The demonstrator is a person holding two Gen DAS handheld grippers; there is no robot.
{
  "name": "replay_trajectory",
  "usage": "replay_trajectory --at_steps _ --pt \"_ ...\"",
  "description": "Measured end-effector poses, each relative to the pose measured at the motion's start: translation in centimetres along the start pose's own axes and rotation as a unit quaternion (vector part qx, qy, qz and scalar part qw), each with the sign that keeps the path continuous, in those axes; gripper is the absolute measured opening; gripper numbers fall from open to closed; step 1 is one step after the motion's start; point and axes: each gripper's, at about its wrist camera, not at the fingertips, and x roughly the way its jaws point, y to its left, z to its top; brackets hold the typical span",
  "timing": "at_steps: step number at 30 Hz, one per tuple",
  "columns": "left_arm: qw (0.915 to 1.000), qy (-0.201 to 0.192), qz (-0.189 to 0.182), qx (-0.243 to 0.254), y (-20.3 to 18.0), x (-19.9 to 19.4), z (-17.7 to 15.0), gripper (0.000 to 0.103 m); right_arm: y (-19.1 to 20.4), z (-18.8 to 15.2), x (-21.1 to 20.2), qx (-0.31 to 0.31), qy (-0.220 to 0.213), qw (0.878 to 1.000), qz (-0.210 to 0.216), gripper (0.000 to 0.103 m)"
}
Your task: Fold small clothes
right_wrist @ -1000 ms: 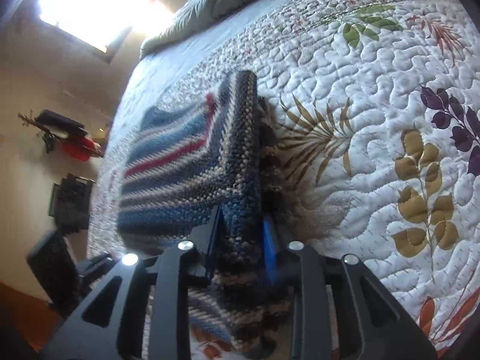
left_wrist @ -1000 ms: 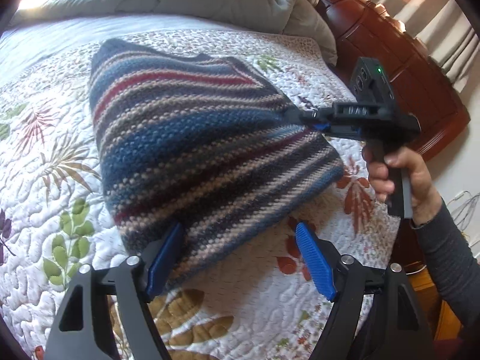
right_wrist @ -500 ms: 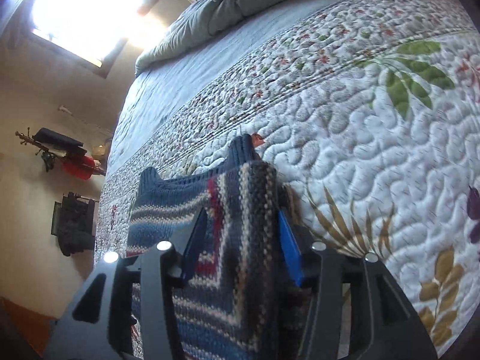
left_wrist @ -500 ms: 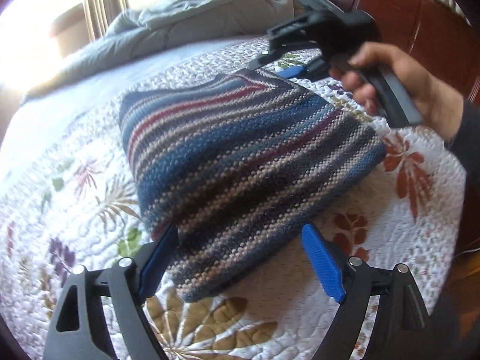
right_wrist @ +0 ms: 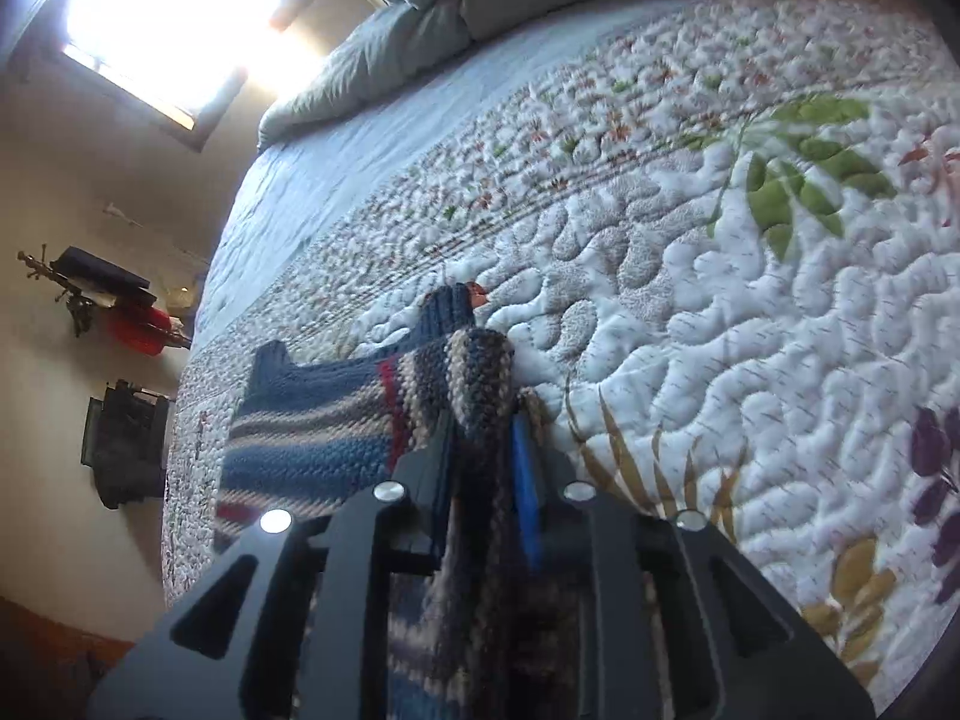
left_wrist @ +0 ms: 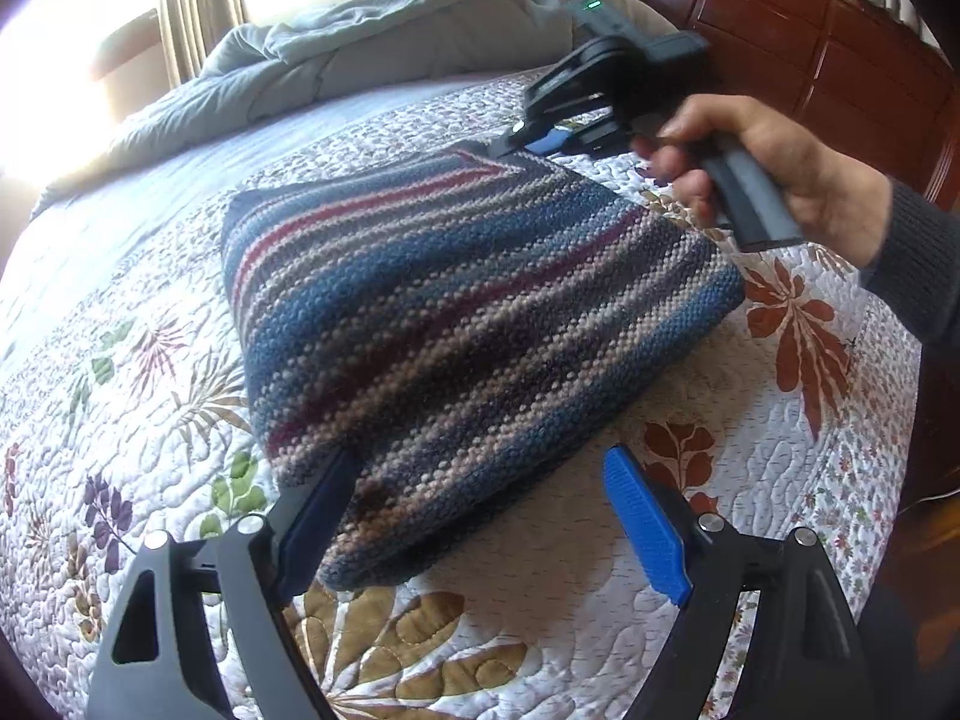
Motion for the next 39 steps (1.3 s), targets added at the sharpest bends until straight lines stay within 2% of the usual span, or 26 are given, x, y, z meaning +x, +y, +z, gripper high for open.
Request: replay_trajectory --at_steps 3,5,8,9,10,12,15,18,20,24,26,29,30,32,34,35,37,38,39 --pt "1.0 -0.001 -0.004 -0.008 0.4 -0.5 -0.4 0.085 1.5 -2.1 -3.6 -0.031 -0.02 0.999 -0.005 0.02" --pt "0.9999 0.003 -0.002 -0.014 0.7 -0.7 -0.7 0.086 2.3 -3.4 -4.6 -0.038 -0.017 0.999 0.008 0.02" --pt "0.9998 0.009 0.007 -0.016 0.8 -1.0 -1.2 0.086 2.7 -5.7 -3.7 -0.055 0.006 0.998 0.0 0.02" --pt "0.9997 0.013 0.011 -0.017 0.7 -1.1 -1.4 0.086 2.4 -6.3 -2.9 -0.053 0.016 0.998 -0.015 0.02" --pt "0.9996 0.016 0.014 -0.018 0.7 -1.3 -1.5 0.086 1.9 -6.7 -2.4 -0.047 0.024 0.998 -0.025 0.015" --pt "0.9993 0.021 0.025 -0.018 0.6 -1.9 -1.7 0.086 1.0 -7.1 -2.1 -0.041 0.023 0.998 -0.051 0.013" --pt "0.9994 0.017 0.03 -0.012 -0.1 -3.4 -2.1 0.086 1.9 -7.7 -4.4 -0.039 0.002 0.999 -0.033 0.016" --pt "0.9993 0.009 0.038 0.001 -0.9 -4.7 -2.5 0.086 3.9 -9.8 -7.4 -0.06 -0.02 0.998 -0.006 0.016" --pt "0.9993 0.005 0.036 0.0 -1.3 -5.3 -2.7 0.086 4.6 -11.4 -8.0 -0.067 -0.019 0.998 -0.002 0.016" --pt "0.9993 -0.001 0.036 0.004 -2.2 -6.5 -3.1 0.086 3.8 -14.5 -6.8 -0.06 -0.002 0.998 -0.014 0.015" --pt "0.9993 -0.002 0.036 0.006 -2.5 -7.1 -3.2 0.086 2.1 -15.3 -5.2 -0.041 0.012 0.999 -0.026 0.012" --pt "0.9993 -0.006 0.036 0.005 -2.8 -8.2 -3.5 0.086 1.3 -15.8 -4.4 -0.03 0.013 0.999 -0.029 0.01" --pt "0.9993 -0.007 0.035 0.004 -2.7 -8.5 -3.6 0.086 1.5 -15.9 -4.8 -0.025 0.012 0.999 -0.026 0.012" --pt "0.9994 -0.008 0.034 0.0 -2.4 -9.0 -3.7 0.086 2.2 -15.9 -5.9 -0.023 0.01 1.0 -0.016 0.023" --pt "0.9994 -0.005 0.034 -0.01 -1.7 -9.1 -3.9 0.087 2.9 -16.1 -7.2 -0.031 0.004 0.999 -0.014 0.04" --pt "0.9993 -0.003 0.034 -0.017 -1.3 -9.1 -4.1 0.087 3.1 -16.2 -7.9 -0.033 0.001 0.999 -0.011 0.043" --pt "0.9992 0.003 0.032 -0.025 -0.7 -8.9 -4.4 0.088 3.1 -16.2 -9.0 -0.024 -0.003 1.0 -0.005 0.063" --pt "0.999 0.006 0.033 -0.029 -0.3 -8.7 -4.6 0.088 2.8 -16.2 -9.5 -0.015 -0.006 1.0 -0.004 0.069" --pt "0.9989 0.007 0.034 -0.031 0.0 -8.6 -4.7 0.088 2.4 -16.1 -9.9 -0.007 -0.011 1.0 -0.004 0.082"
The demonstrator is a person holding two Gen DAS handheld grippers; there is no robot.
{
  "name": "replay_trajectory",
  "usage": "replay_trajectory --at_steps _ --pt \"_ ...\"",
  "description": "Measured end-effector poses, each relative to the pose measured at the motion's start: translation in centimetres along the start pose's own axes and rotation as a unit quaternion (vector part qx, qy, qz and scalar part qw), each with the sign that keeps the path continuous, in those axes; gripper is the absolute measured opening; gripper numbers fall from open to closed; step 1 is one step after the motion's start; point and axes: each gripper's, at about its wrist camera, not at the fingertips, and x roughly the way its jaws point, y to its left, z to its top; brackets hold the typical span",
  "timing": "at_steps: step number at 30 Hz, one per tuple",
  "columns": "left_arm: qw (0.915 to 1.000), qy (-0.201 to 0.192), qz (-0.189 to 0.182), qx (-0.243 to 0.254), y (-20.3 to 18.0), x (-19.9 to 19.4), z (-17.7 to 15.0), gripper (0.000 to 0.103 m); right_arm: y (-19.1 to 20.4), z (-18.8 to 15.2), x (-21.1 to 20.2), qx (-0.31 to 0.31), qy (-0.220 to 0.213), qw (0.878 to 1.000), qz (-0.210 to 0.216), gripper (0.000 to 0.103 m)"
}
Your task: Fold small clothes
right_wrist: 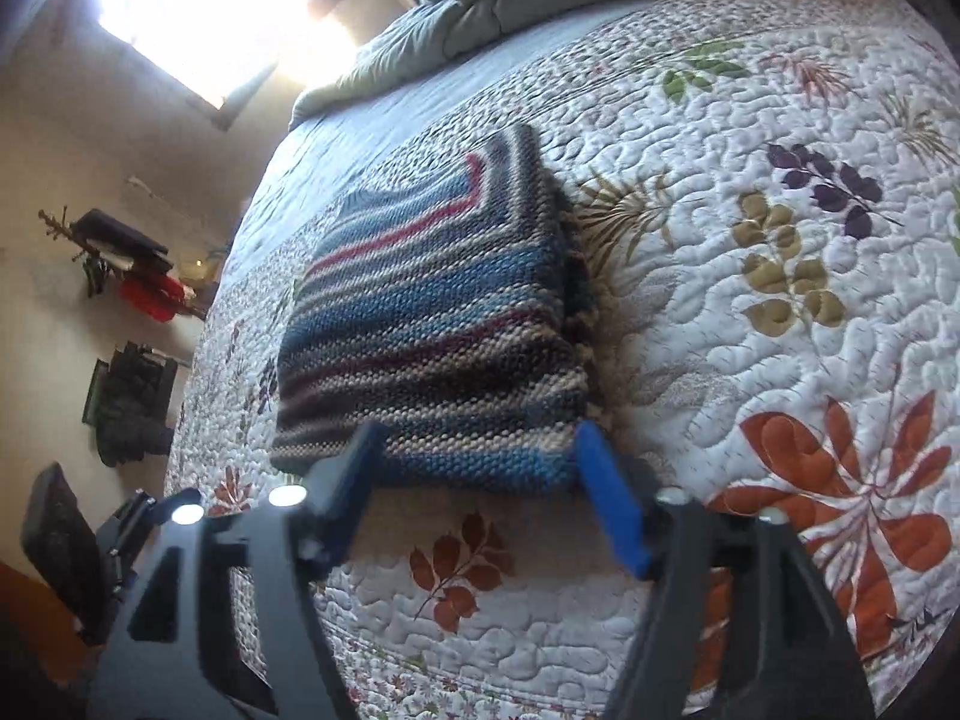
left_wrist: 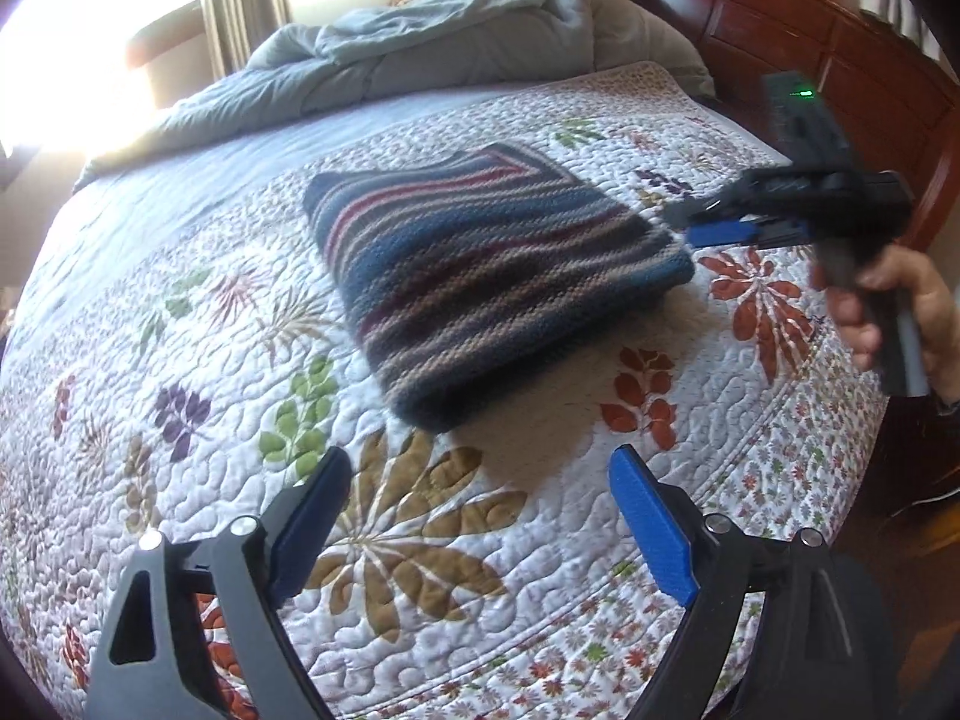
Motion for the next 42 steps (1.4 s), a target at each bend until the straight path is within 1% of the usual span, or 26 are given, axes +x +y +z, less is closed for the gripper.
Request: replay_trajectory --at_steps 1,3,5,6,7,8,9,10,11,12,13,14,15,16,19,21,23,27,29,31,35,37,38,39,41,42 --pt "1.0 0.002 0.001 -0.001 0.4 0.1 0.0 0.089 -0.6 0.2 -0.4 0.014 -0.006 1.0 0.001 0.092" --pt "0.9998 0.001 -0.011 -0.017 2.1 0.4 0.3 0.09 -1.7 1.0 -0.5 0.04 -0.003 0.999 0.007 0.093" --pt "0.9964 0.002 -0.059 -0.06 5.0 0.9 1.0 0.092 -3.0 2.1 -0.2 0.07 0.008 0.997 0.02 0.093" --pt "0.9924 0.003 -0.086 -0.088 6.6 1.2 1.4 0.093 -3.6 2.6 -0.1 0.081 0.009 0.996 0.022 0.093" --pt "0.9862 0.003 -0.114 -0.12 8.4 1.7 1.9 0.095 -4.3 3.4 0.3 0.092 0.012 0.995 0.027 0.093" --pt "0.975 0.004 -0.147 -0.166 10.9 2.4 2.5 0.095 -4.7 4.1 0.6 0.098 0.019 0.995 0.031 0.093" --pt "0.9607 0.004 -0.175 -0.215 13.3 3.4 3.0 0.096 -5.2 4.8 1.3 0.107 0.03 0.993 0.038 0.093" --pt "0.9507 0.005 -0.192 -0.243 14.7 4.0 3.3 0.096 -5.7 5.3 1.8 0.115 0.038 0.992 0.045 0.093" --pt "0.9324 0.01 -0.226 -0.282 16.7 5.3 3.7 0.096 -6.2 6.1 2.7 0.126 0.049 0.989 0.056 0.093" --pt "0.9186 0.016 -0.251 -0.305 18.0 6.4 4.0 0.096 -6.5 6.8 3.5 0.133 0.056 0.988 0.063 0.093" --pt "0.9088 0.02 -0.265 -0.321 19.0 7.4 4.4 0.096 -6.6 7.4 4.2 0.138 0.063 0.986 0.07 0.094" --pt "0.9011 0.02 -0.276 -0.334 19.8 8.6 4.8 0.096 -6.7 8.2 5.3 0.144 0.074 0.983 0.085 0.094" --pt "0.8963 0.021 -0.284 -0.34 20.3 9.5 5.1 0.096 -6.6 8.6 6.1 0.146 0.08 0.981 0.096 0.094" --pt "0.891 0.025 -0.292 -0.346 20.6 10.6 5.3 0.096 -6.6 9.0 6.6 0.144 0.084 0.981 0.097 0.094" --pt "0.8692 0.034 -0.318 -0.377 21.4 14.0 5.4 0.096 -6.3 9.8 8.5 0.137 0.097 0.981 0.098 0.094" --pt "0.8597 0.03 -0.339 -0.381 21.1 15.2 5.6 0.096 -6.0 10.2 9.6 0.129 0.108 0.98 0.104 0.094" --pt "0.856 0.025 -0.357 -0.373 20.7 16.2 5.9 0.096 -5.7 10.5 10.5 0.118 0.116 0.98 0.11 0.094" --pt "0.8511 0.02 -0.375 -0.367 19.7 17.8 6.2 0.096 -4.9 11.1 12.1 0.092 0.134 0.979 0.123 0.095" --pt "0.8466 0.018 -0.392 -0.36 19.2 18.4 6.5 0.096 -4.4 11.4 12.7 0.084 0.14 0.978 0.134 0.095" --pt "0.8456 0.017 -0.398 -0.355 18.9 18.6 6.9 0.096 -3.8 11.7 13.4 0.077 0.15 0.975 0.146 0.095" --pt "0.8506 0.032 -0.396 -0.345 18.2 19.6 7.6 0.096 -2.9 11.8 14.7 0.062 0.158 0.974 0.149 0.096" --pt "0.855 0.043 -0.393 -0.335 17.9 19.9 7.9 0.096 -2.9 12.1 14.9 0.062 0.159 0.973 0.155 0.096" --pt "0.8594 0.05 -0.391 -0.326 17.6 20.0 8.1 0.096 -3.0 12.1 14.9 0.061 0.159 0.973 0.158 0.096" --pt "0.8618 0.054 -0.39 -0.32 17.4 20.0 8.3 0.096 -3.0 12.2 14.9 0.06 0.158 0.973 0.159 0.096" --pt "0.8644 0.059 -0.388 -0.314 17.0 20.2 8.6 0.096 -3.1 12.1 14.8 0.051 0.156 0.974 0.154 0.093" --pt "0.8648 0.061 -0.386 -0.315 16.8 20.4 8.7 0.093 -3.0 12.1 14.8 0.043 0.155 0.976 0.145 0.082"
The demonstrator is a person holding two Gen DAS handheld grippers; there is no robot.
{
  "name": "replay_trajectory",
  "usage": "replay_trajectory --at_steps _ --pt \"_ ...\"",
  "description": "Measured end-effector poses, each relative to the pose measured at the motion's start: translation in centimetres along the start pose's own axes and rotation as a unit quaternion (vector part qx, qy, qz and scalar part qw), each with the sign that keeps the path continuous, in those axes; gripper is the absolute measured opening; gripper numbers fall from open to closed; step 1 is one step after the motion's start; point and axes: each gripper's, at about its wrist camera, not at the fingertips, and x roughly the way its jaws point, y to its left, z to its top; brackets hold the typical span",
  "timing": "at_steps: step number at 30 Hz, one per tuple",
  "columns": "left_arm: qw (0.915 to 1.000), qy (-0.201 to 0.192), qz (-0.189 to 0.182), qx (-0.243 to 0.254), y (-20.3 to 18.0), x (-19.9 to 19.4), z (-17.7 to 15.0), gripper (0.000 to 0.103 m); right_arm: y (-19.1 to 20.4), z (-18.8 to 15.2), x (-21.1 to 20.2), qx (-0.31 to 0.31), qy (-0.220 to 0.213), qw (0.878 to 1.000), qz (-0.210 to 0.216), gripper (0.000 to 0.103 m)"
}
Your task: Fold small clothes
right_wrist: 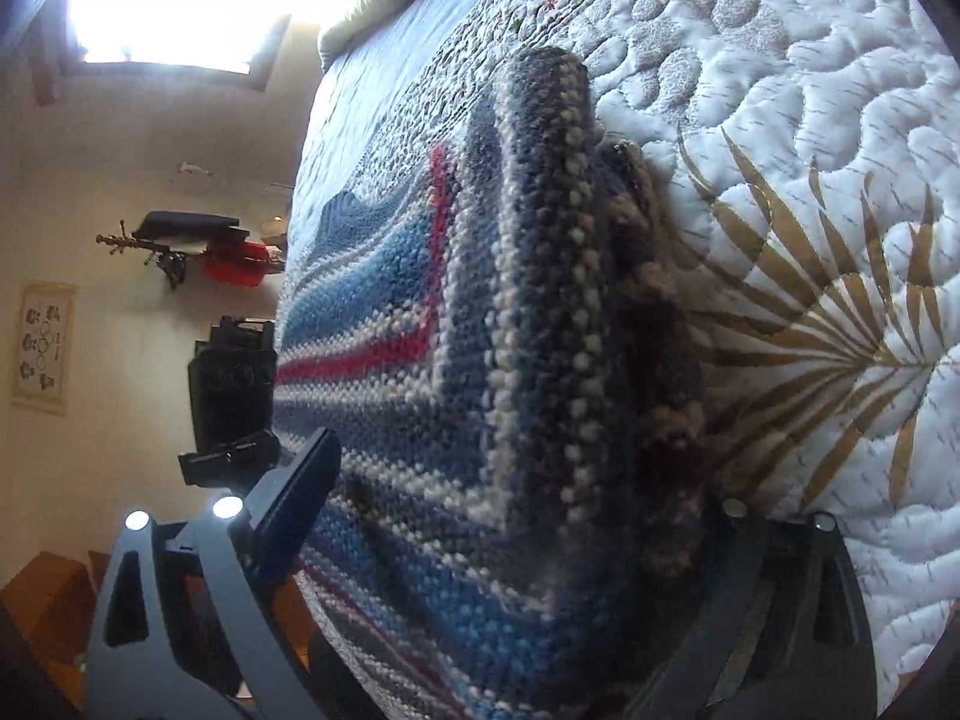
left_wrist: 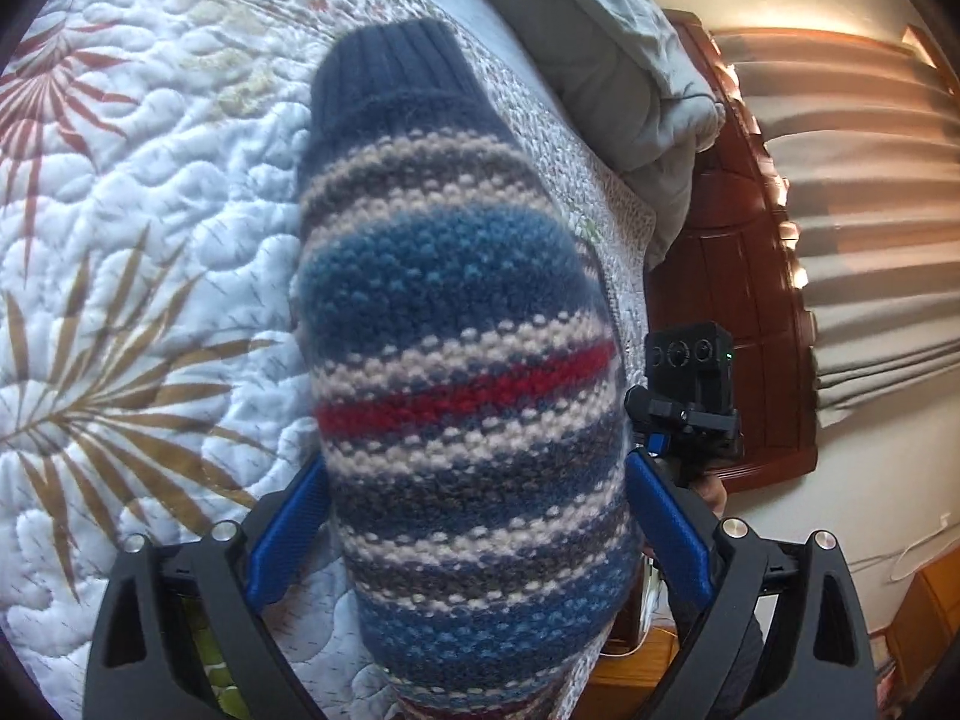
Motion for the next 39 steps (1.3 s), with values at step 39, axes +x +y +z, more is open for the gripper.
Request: replay_trajectory --at_steps 39 --pt "0.9896 -0.086 0.116 0.0 6.2 -27.7 -19.6 0.057 24.6 -23.6 16.0 -0.117 -0.015 0.993 0.003 0.041"
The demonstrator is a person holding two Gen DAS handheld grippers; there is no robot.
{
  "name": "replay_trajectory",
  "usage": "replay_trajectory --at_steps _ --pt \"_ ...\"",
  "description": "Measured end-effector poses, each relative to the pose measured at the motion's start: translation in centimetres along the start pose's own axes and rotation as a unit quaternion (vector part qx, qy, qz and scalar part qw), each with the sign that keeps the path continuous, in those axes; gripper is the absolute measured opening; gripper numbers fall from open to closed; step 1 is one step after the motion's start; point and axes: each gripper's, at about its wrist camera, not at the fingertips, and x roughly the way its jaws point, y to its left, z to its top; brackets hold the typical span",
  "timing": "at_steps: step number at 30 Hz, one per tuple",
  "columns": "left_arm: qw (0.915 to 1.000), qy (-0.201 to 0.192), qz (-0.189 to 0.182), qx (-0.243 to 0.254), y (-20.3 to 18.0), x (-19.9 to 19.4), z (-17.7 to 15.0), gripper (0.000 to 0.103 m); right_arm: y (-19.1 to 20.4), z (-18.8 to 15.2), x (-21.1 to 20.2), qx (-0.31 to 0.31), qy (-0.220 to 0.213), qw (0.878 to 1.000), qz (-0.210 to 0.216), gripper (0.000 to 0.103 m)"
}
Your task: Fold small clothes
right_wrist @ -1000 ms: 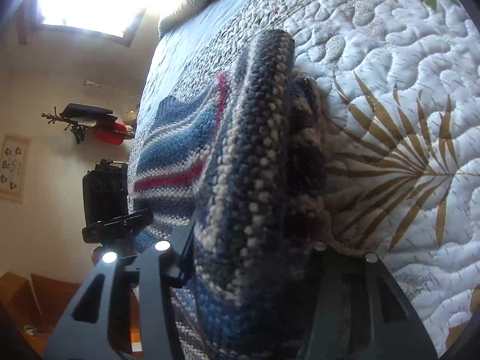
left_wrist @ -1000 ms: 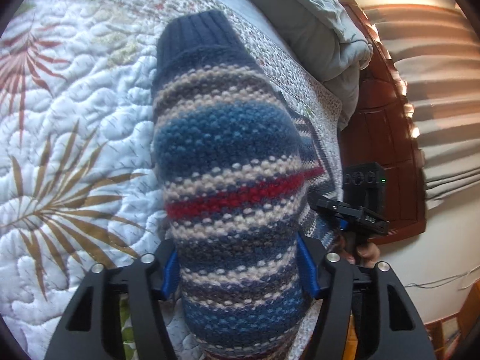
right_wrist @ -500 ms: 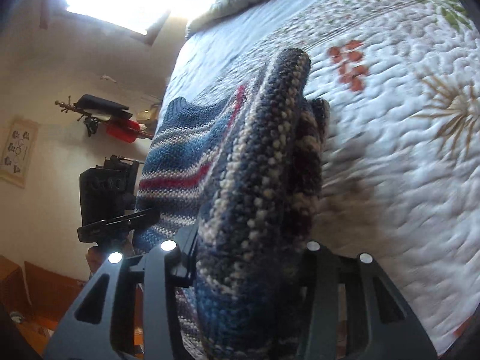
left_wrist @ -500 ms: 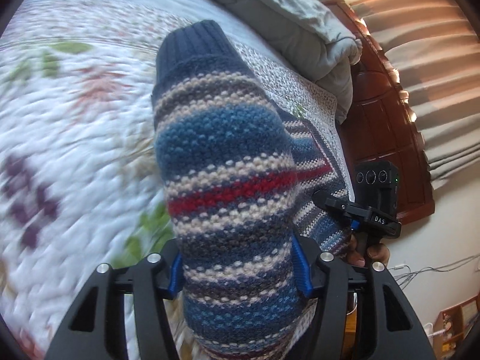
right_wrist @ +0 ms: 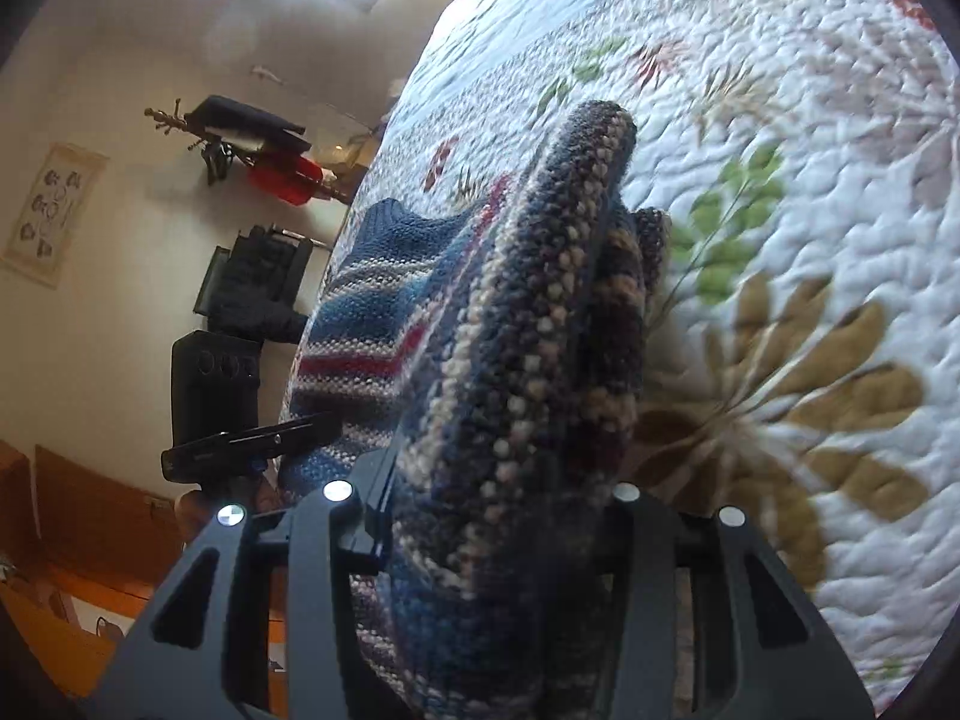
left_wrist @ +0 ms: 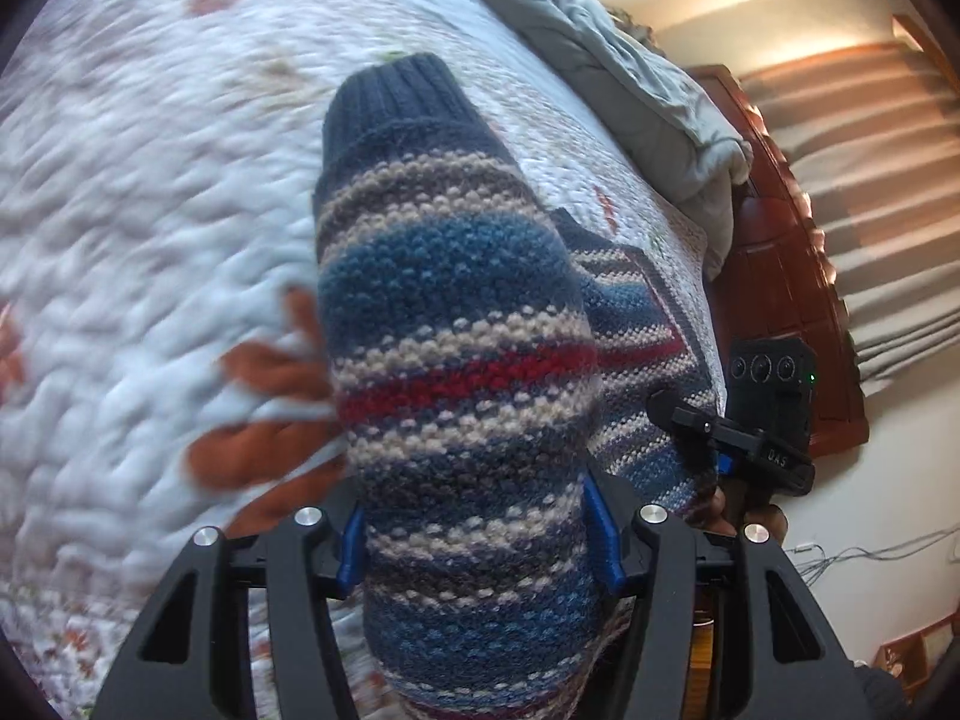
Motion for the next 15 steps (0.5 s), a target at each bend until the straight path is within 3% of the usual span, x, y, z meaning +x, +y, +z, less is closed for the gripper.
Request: replay_trajectory --at_steps 5,9,11,13,15 --pt "0.9998 0.007 -0.014 -0.008 3.3 -0.1 -1.0 0.057 0.1 -1.7 2.4 0.018 0.004 1.0 -0.008 0.041" --pt "0.9994 0.011 -0.031 -0.011 4.5 0.5 -1.0 0.059 -2.0 -2.3 2.2 0.035 0.004 0.999 -0.009 0.042" --pt "0.9993 0.011 -0.033 -0.015 4.8 1.0 -1.0 0.061 -3.5 -2.4 2.2 0.047 0.013 0.999 -0.001 0.046" --pt "0.9991 0.007 -0.037 -0.018 5.5 0.7 -1.3 0.065 -4.6 -2.2 1.7 0.057 0.018 0.998 0.002 0.062" --pt "0.9995 -0.004 -0.03 -0.013 5.5 -0.3 -1.8 0.068 -4.7 -1.8 0.7 0.055 0.019 0.998 -0.002 0.07"
